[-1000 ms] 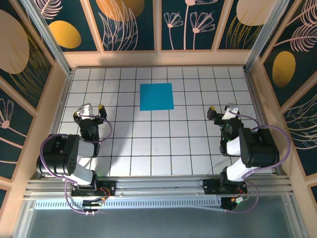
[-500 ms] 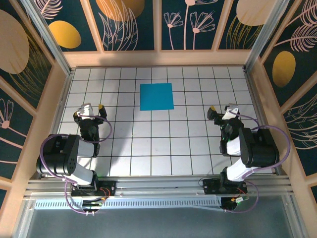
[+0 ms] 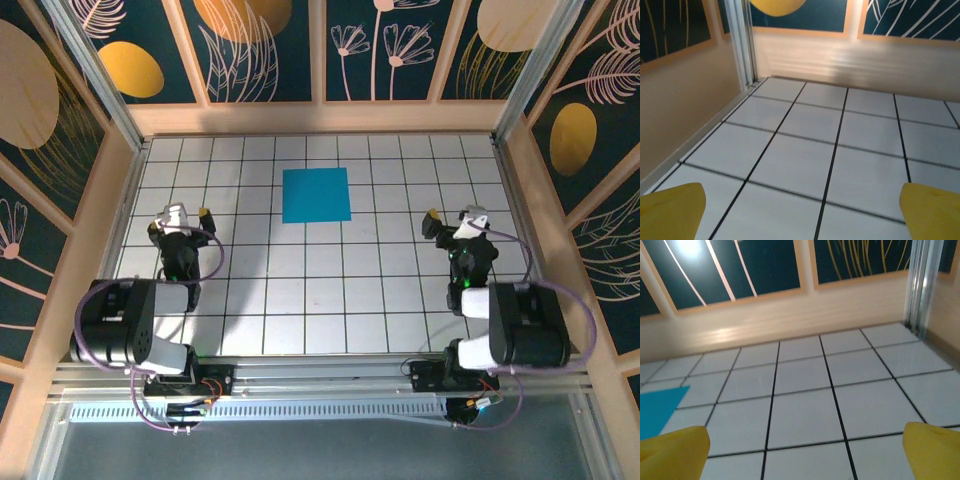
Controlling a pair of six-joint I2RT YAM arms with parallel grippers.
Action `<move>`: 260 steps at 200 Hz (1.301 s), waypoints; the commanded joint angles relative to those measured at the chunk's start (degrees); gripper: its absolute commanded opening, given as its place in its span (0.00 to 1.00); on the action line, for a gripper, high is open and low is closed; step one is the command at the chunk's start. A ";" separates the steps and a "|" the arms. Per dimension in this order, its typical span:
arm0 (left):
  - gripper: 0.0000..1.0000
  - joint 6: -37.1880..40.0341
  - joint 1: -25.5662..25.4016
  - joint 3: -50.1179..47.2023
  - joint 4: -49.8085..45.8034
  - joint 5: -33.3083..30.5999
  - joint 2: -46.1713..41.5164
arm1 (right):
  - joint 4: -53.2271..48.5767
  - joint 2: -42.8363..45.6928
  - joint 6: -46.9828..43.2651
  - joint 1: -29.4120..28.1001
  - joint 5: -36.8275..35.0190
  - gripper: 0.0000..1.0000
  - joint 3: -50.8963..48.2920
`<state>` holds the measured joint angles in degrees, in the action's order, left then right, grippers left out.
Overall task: Fold a paper plane with a square sheet of paper (fold left side to right side)
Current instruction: Move the square sheet of paper to the center of the table.
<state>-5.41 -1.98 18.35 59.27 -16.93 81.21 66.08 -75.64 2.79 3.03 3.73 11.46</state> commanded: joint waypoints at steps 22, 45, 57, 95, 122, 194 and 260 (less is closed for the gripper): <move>0.99 -7.68 0.31 14.08 -25.92 4.25 -9.71 | -24.34 16.79 13.04 0.05 -0.89 0.99 5.34; 0.99 -17.84 0.31 23.93 -42.06 10.37 -7.84 | -35.30 21.94 23.25 -0.05 2.84 0.99 8.06; 0.99 -21.31 0.24 26.81 -44.90 17.11 -5.85 | -39.95 23.32 27.96 -0.17 5.49 0.99 9.81; 0.99 -26.50 -3.21 36.81 -55.39 27.78 4.03 | -47.30 23.02 38.49 -0.70 15.75 0.99 13.06; 0.99 -27.40 -8.13 45.08 -59.16 31.86 11.34 | -48.43 21.46 40.96 -2.49 18.94 0.99 13.71; 0.99 -28.68 -17.48 65.46 -66.58 38.04 31.86 | -57.13 14.50 36.91 -8.84 15.21 0.99 21.88; 0.99 -28.95 -21.05 82.70 -74.25 40.74 47.35 | -60.05 13.05 36.25 -10.37 13.17 0.99 23.96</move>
<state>-33.30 -22.48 95.77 -9.76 21.21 124.46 8.12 -62.43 40.38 -6.81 18.92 34.13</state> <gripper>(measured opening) 0.988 0.992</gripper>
